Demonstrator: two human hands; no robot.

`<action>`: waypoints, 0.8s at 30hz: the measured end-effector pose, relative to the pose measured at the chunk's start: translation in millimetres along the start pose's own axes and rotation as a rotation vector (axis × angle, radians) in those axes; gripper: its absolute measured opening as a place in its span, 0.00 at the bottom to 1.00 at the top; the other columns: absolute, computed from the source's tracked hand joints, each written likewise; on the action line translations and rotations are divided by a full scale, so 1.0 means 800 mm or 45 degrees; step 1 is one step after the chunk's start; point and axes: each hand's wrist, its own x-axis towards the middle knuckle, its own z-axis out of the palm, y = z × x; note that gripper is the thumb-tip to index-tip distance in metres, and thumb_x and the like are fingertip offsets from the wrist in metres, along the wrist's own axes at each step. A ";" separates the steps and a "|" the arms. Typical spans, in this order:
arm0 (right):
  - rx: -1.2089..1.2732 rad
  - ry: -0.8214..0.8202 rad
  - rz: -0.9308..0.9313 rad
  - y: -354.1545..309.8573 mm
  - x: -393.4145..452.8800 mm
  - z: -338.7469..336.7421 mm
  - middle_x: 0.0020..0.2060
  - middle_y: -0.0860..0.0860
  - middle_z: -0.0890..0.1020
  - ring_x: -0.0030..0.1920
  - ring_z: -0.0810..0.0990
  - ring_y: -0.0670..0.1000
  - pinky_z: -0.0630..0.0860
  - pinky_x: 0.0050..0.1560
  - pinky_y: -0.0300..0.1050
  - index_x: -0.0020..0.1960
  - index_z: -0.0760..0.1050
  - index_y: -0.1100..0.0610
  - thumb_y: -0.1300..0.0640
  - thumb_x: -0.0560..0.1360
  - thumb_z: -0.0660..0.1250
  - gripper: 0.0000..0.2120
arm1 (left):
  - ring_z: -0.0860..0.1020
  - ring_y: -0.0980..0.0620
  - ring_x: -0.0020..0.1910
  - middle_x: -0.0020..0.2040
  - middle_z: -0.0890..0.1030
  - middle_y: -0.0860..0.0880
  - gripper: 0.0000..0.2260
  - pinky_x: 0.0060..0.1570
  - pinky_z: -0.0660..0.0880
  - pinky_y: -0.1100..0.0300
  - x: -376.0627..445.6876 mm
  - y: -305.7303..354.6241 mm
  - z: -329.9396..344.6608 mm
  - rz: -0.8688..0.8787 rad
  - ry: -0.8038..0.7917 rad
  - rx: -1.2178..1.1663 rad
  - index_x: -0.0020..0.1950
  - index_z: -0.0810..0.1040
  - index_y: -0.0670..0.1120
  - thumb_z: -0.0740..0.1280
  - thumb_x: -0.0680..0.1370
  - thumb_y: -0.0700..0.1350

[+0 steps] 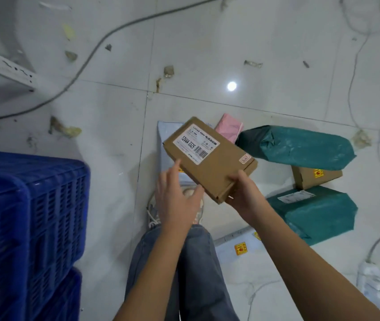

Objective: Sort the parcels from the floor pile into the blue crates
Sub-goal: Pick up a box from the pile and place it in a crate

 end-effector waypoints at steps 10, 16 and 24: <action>-0.080 -0.612 -0.071 -0.079 -0.097 0.039 0.45 0.52 0.83 0.45 0.79 0.53 0.78 0.42 0.47 0.54 0.74 0.56 0.64 0.63 0.57 0.20 | 0.84 0.52 0.48 0.50 0.85 0.51 0.18 0.41 0.80 0.58 0.036 0.064 -0.132 -0.436 -0.003 -1.412 0.60 0.73 0.52 0.72 0.72 0.46; -0.271 -0.459 -0.392 -0.123 -0.151 0.121 0.54 0.47 0.80 0.48 0.81 0.48 0.76 0.49 0.49 0.66 0.67 0.47 0.55 0.66 0.66 0.29 | 0.83 0.56 0.49 0.50 0.84 0.54 0.21 0.44 0.80 0.61 -0.004 0.102 -0.222 -0.241 0.104 -1.571 0.65 0.70 0.49 0.69 0.73 0.45; -0.637 -0.550 -0.722 -0.130 -0.274 0.227 0.48 0.48 0.85 0.44 0.85 0.47 0.80 0.36 0.40 0.61 0.73 0.50 0.46 0.65 0.74 0.26 | 0.81 0.59 0.55 0.57 0.81 0.59 0.34 0.55 0.78 0.60 -0.078 0.109 -0.372 -0.051 0.117 -1.558 0.70 0.65 0.58 0.72 0.66 0.56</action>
